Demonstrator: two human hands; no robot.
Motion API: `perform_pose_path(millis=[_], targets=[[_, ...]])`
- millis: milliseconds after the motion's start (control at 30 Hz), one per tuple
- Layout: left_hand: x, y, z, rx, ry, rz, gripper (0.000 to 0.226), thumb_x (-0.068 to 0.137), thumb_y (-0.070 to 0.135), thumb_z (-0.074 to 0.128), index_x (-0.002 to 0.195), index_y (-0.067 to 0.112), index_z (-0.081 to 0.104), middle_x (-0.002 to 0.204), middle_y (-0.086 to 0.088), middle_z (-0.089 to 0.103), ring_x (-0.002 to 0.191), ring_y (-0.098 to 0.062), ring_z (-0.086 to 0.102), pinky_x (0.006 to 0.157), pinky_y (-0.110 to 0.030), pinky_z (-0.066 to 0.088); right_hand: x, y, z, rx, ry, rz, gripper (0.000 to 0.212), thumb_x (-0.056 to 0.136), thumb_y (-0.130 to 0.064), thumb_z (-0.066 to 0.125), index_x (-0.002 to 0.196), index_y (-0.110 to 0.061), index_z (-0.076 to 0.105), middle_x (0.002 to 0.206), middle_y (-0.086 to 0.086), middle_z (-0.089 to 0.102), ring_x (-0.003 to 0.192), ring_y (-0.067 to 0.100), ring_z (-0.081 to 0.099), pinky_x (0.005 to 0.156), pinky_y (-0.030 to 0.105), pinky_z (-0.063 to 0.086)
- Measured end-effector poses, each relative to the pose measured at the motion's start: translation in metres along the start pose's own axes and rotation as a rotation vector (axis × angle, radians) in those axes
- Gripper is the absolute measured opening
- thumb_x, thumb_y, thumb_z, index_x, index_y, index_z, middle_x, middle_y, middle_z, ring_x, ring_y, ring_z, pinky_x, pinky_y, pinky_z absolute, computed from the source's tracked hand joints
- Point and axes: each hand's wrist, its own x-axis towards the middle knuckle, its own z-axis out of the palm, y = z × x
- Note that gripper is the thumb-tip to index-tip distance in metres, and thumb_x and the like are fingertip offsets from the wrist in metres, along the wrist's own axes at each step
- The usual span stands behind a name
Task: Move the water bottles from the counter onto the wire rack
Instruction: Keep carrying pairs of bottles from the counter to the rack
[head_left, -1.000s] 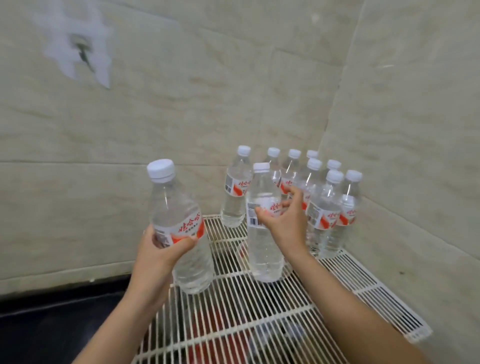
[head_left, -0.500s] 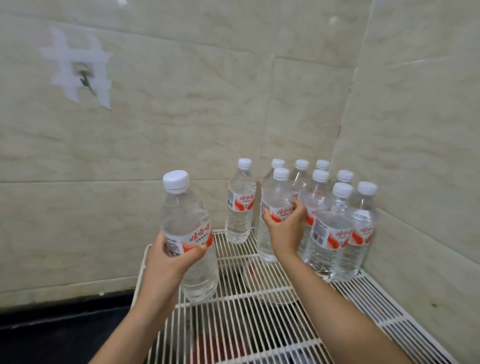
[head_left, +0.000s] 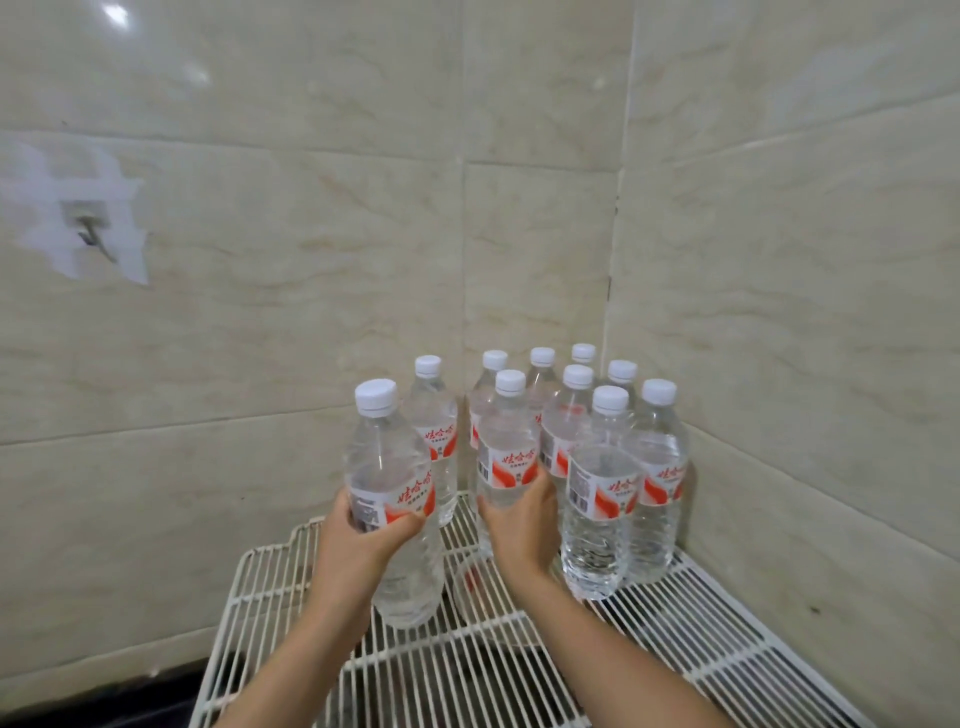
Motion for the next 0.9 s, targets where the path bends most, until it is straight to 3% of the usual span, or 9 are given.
perform_pose_path(millis=[233, 333, 400, 500, 600, 667, 767, 900], targets=[[0.037, -0.015, 0.025, 0.122, -0.106, -0.035, 0.048, 0.068, -0.001, 0.072, 0.108, 0.016, 0.053, 0.097, -0.002, 0.067, 0.090, -0.020, 0.064, 0.079, -0.038, 0.051, -0.003, -0.004, -0.014, -0.130, -0.094, -0.038, 0.083, 0.077, -0.037, 0.068, 0.140, -0.010, 0.021, 0.142, 0.010, 0.038, 0.126, 0.023, 0.043, 0.093, 0.032, 0.045], [0.050, -0.028, 0.035, 0.117, -0.143, -0.073, 0.048, 0.068, 0.001, 0.072, 0.110, 0.016, 0.055, 0.101, -0.005, 0.068, 0.092, -0.022, 0.066, 0.077, -0.036, 0.052, -0.021, 0.009, -0.028, -0.135, -0.188, -0.148, 0.077, 0.085, -0.036, 0.059, 0.143, -0.016, 0.014, 0.146, 0.007, 0.027, 0.128, 0.019, 0.039, 0.094, 0.026, 0.042], [0.056, -0.032, 0.043, 0.113, -0.170, -0.073, 0.047, 0.069, 0.001, 0.071, 0.110, 0.017, 0.055, 0.101, -0.004, 0.069, 0.094, -0.022, 0.066, 0.075, -0.034, 0.052, -0.029, 0.020, -0.034, -0.130, -0.267, -0.185, 0.067, 0.088, -0.037, 0.053, 0.142, -0.017, 0.018, 0.146, 0.004, 0.025, 0.128, 0.017, 0.039, 0.097, 0.024, 0.041], [0.062, -0.034, 0.051, 0.114, -0.194, -0.055, 0.050, 0.071, 0.000, 0.070, 0.114, 0.017, 0.052, 0.103, -0.001, 0.067, 0.094, -0.018, 0.064, 0.081, -0.037, 0.052, -0.028, 0.030, -0.041, -0.061, -0.320, -0.143, 0.048, 0.090, -0.032, 0.051, 0.133, -0.015, 0.039, 0.140, 0.002, 0.037, 0.114, 0.012, 0.048, 0.094, 0.023, 0.042], [0.063, -0.037, 0.050, 0.127, -0.172, -0.037, 0.054, 0.070, 0.003, 0.071, 0.119, 0.015, 0.050, 0.106, -0.002, 0.065, 0.096, -0.019, 0.063, 0.088, -0.041, 0.050, -0.027, 0.034, -0.042, -0.079, -0.337, -0.149, 0.030, 0.092, -0.027, 0.048, 0.119, -0.015, 0.054, 0.118, -0.002, 0.055, 0.097, 0.009, 0.053, 0.087, 0.021, 0.044], [0.060, -0.041, 0.048, 0.150, -0.146, -0.016, 0.057, 0.070, 0.006, 0.072, 0.120, 0.017, 0.048, 0.105, 0.002, 0.064, 0.094, -0.016, 0.062, 0.085, -0.038, 0.051, -0.029, 0.034, -0.040, -0.139, -0.369, -0.189, 0.025, 0.091, -0.025, 0.047, 0.112, -0.015, 0.058, 0.104, -0.003, 0.056, 0.098, 0.012, 0.055, 0.086, 0.025, 0.046], [0.052, -0.047, 0.046, 0.214, -0.144, 0.025, 0.062, 0.071, 0.010, 0.073, 0.124, 0.024, 0.044, 0.103, 0.012, 0.060, 0.093, -0.007, 0.059, 0.084, -0.033, 0.049, -0.033, 0.033, -0.039, -0.180, -0.393, -0.227, 0.021, 0.090, -0.022, 0.048, 0.103, -0.013, 0.061, 0.103, 0.001, 0.061, 0.096, 0.016, 0.057, 0.083, 0.029, 0.046], [0.049, -0.050, 0.046, 0.287, -0.111, 0.008, 0.067, 0.071, 0.016, 0.073, 0.130, 0.021, 0.041, 0.115, 0.007, 0.058, 0.103, -0.014, 0.056, 0.094, -0.037, 0.044, -0.035, 0.035, -0.040, -0.188, -0.442, -0.290, 0.019, 0.091, -0.023, 0.049, 0.101, -0.013, 0.062, 0.102, 0.003, 0.065, 0.092, 0.017, 0.061, 0.081, 0.029, 0.049]])
